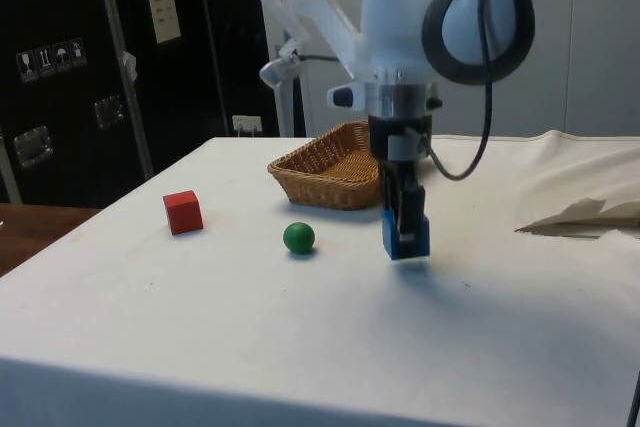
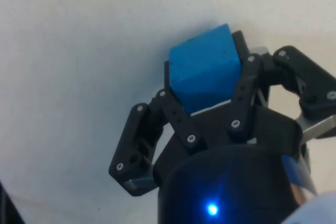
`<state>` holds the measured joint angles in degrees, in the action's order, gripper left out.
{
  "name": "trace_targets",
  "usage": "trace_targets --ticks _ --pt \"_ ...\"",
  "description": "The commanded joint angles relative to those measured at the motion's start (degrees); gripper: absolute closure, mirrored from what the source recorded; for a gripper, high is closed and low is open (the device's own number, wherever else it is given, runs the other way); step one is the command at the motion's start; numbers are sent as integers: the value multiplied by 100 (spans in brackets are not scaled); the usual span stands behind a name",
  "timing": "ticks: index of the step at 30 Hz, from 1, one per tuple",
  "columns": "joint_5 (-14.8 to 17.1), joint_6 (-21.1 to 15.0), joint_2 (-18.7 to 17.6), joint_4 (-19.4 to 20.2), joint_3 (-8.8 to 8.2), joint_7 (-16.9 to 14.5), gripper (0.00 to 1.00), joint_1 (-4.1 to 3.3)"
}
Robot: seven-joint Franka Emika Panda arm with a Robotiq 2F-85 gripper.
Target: Place all non-red objects into the basket.
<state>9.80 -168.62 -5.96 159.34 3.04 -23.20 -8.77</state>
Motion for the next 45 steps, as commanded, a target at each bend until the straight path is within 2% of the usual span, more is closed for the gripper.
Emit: trace_targets --ticks 1,3,4,5,11,12,13,20,22,29,30,31,36,37,38,39,45 --pt "-52 138 160 34 -34 17 97 6" --pt "-63 258 304 46 -34 17 97 17" --pt "0 218 252 17 -6 -11 97 11" --pt "-74 390 447 57 -34 17 97 29" --pt "-97 791 871 63 -23 23 97 52" --pt "0 745 814 46 -11 -29 97 29" --pt "-97 837 917 63 -23 23 97 57" --pt "-57 1089 1175 40 -17 -17 97 57" --pt "0 1049 1169 40 -11 -46 97 40" --pt "-80 1438 1467 -52 -17 -11 97 86" --pt "0 1352 1404 -57 -17 -52 97 52" --pt "-86 1484 1513 -63 -17 -11 97 86" --pt "-92 1822 1805 -126 -11 -6 97 109" --pt "-86 1874 1845 -143 -11 -6 97 109" --pt "-6 1828 1856 -120 -23 -57 97 74" --pt "-86 1919 1879 -160 -11 -6 97 109" --pt "-92 2120 1937 -281 34 57 97 92"
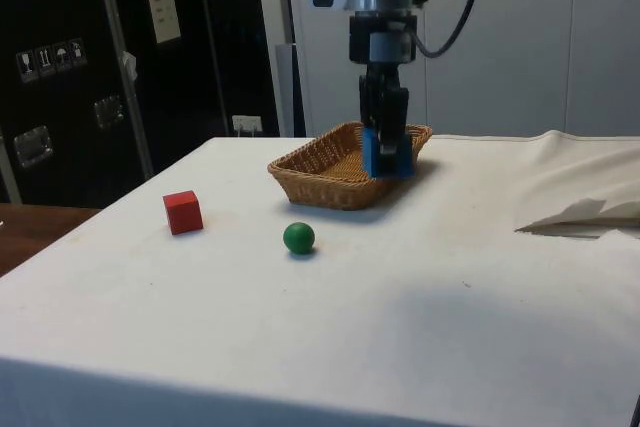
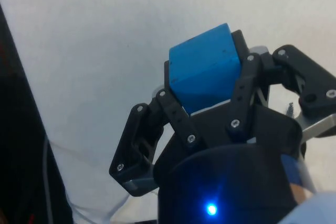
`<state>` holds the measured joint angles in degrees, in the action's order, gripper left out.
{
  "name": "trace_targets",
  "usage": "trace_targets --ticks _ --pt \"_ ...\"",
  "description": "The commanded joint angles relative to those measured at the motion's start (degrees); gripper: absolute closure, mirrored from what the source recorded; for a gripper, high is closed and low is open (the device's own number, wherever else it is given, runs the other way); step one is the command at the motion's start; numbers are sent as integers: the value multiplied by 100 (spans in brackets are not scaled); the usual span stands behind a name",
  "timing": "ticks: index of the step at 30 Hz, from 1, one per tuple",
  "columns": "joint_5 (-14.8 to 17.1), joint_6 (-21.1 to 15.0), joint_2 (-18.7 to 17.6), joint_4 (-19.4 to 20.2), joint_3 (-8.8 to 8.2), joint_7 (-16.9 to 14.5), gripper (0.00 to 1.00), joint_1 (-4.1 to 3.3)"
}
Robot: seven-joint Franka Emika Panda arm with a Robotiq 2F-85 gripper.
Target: Place all non-red objects into the basket.
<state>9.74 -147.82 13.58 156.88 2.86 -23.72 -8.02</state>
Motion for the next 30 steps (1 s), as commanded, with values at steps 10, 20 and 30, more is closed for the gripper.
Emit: trace_targets --ticks 10,20,30 --pt "-126 126 -195 -281 69 92 97 74" --pt "-109 201 -464 -584 -292 -269 97 92" --pt "-57 195 -670 -768 -659 -613 97 97"
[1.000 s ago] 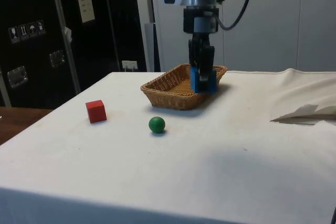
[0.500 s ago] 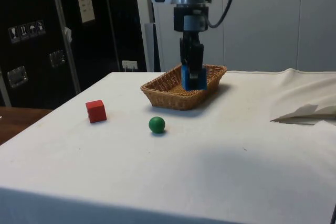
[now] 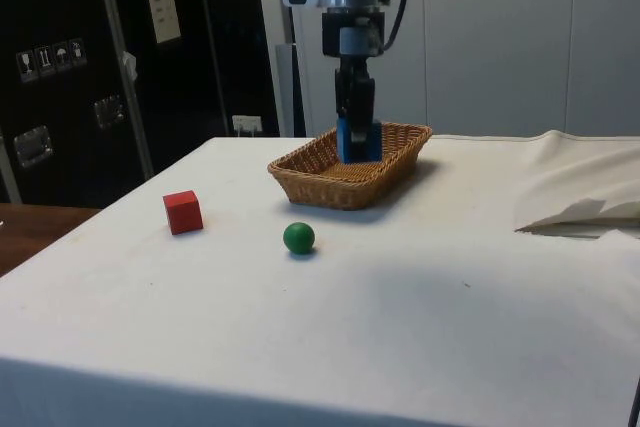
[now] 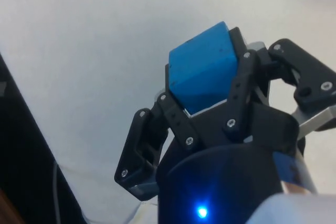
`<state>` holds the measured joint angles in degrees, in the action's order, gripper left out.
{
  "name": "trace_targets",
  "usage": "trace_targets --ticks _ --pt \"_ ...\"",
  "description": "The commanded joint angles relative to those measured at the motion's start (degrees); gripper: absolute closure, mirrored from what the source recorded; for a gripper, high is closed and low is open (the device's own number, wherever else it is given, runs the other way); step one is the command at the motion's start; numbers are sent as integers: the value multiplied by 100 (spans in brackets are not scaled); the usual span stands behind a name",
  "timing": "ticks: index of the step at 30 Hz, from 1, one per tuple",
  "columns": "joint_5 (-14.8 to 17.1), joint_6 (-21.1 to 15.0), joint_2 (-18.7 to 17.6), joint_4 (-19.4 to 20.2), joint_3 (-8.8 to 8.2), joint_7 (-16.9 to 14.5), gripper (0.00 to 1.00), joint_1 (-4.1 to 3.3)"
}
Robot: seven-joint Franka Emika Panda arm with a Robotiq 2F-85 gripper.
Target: Place all non-red objects into the basket.
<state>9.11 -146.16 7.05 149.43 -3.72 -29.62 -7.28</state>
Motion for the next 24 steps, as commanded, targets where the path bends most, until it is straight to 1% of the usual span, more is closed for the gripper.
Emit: trace_targets --ticks 1,2,3,4,5,6,7,10,12,13,14,17,19,20,21,24 --pt "11 29 -34 -34 -29 -52 97 23" --pt "17 23 -74 -69 -103 -120 97 23" --pt "17 23 -74 -69 -103 -120 97 23" --pt "23 23 -92 -80 -138 -149 97 23" --pt "29 23 -138 -115 -212 -212 97 34" --pt "0 0 -103 -80 -178 -149 97 11" --pt "29 23 -160 -132 -246 -241 97 34" --pt "40 23 -223 -183 -350 -332 97 40" --pt "52 23 -292 -241 -447 -413 97 40" --pt "6 0 -264 -201 -430 -350 97 29" --pt "52 23 -321 -264 -481 -441 97 46" --pt "69 23 -424 -344 -602 -556 97 52" --pt "80 23 -470 -378 -653 -602 97 52" --pt "17 0 -453 -355 -647 -539 97 46" --pt "92 29 -498 -401 -688 -636 97 57" --pt "103 29 -579 -470 -768 -716 97 63"
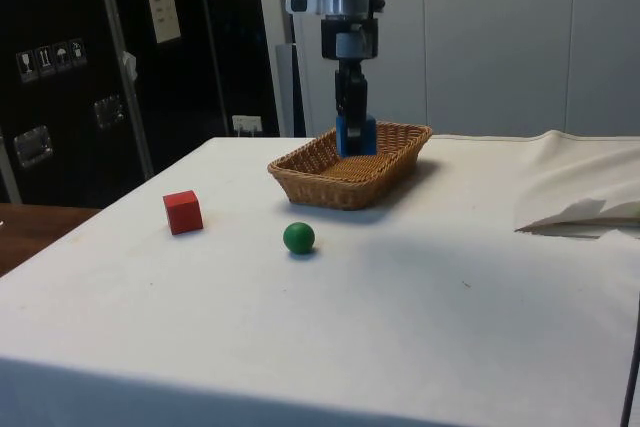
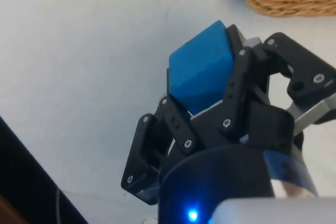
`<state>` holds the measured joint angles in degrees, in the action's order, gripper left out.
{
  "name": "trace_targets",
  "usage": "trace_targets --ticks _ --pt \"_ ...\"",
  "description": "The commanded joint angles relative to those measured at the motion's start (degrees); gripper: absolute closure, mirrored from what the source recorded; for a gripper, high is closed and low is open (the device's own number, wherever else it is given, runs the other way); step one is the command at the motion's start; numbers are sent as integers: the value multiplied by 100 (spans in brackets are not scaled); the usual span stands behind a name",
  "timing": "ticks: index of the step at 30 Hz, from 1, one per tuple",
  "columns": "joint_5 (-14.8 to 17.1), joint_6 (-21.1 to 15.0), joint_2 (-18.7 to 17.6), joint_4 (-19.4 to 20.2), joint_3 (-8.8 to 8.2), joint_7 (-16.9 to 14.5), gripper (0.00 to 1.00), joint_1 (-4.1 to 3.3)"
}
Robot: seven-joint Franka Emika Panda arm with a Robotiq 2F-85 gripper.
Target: Place all non-red objects into the basket.
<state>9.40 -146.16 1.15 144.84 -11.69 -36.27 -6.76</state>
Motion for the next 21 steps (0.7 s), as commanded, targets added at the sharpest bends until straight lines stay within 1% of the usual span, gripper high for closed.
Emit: trace_targets --ticks 1,5,6,7,8,14,15,16,17,21 --pt "86 29 -46 -57 -40 -109 97 23" --pt "120 34 -160 -149 -155 -229 97 29" --pt "46 0 -149 -120 -166 -166 97 11" --pt "120 34 -183 -166 -183 -252 97 23" --pt "132 40 -235 -212 -235 -309 97 40" --pt "155 40 -378 -332 -407 -464 97 57" --pt "52 0 -355 -292 -401 -361 97 34" --pt "155 46 -401 -355 -435 -498 97 63" --pt "166 46 -447 -390 -493 -550 97 69" --pt "178 57 -516 -453 -613 -647 97 80"
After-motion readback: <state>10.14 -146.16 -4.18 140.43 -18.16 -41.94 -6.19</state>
